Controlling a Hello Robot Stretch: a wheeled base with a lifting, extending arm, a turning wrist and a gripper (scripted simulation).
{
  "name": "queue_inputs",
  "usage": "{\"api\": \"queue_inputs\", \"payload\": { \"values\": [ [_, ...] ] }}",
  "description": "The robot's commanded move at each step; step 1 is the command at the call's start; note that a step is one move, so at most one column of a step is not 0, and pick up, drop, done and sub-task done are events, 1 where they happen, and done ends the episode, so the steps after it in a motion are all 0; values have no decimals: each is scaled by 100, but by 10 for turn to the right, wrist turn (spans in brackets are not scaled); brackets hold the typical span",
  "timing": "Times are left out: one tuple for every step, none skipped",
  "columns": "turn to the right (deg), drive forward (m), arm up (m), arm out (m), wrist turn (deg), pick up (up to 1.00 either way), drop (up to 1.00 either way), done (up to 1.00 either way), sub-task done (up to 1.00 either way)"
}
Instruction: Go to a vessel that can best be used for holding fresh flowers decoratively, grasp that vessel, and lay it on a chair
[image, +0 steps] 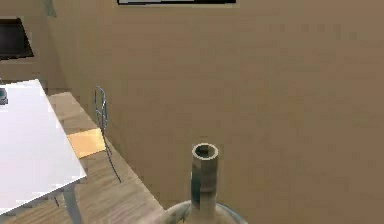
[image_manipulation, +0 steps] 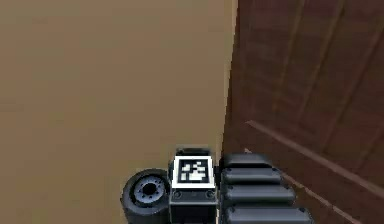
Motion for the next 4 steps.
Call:
{"api": "queue_inputs", "payload": {
  "values": [
    [450, 0, 0, 0, 0, 0, 0, 0, 0],
    [450, 0, 0, 0, 0, 0, 0, 0, 0],
    [450, 0, 0, 0, 0, 0, 0, 0, 0],
    [300, 0, 0, 0, 0, 0, 0, 0, 0]
  ]
}}
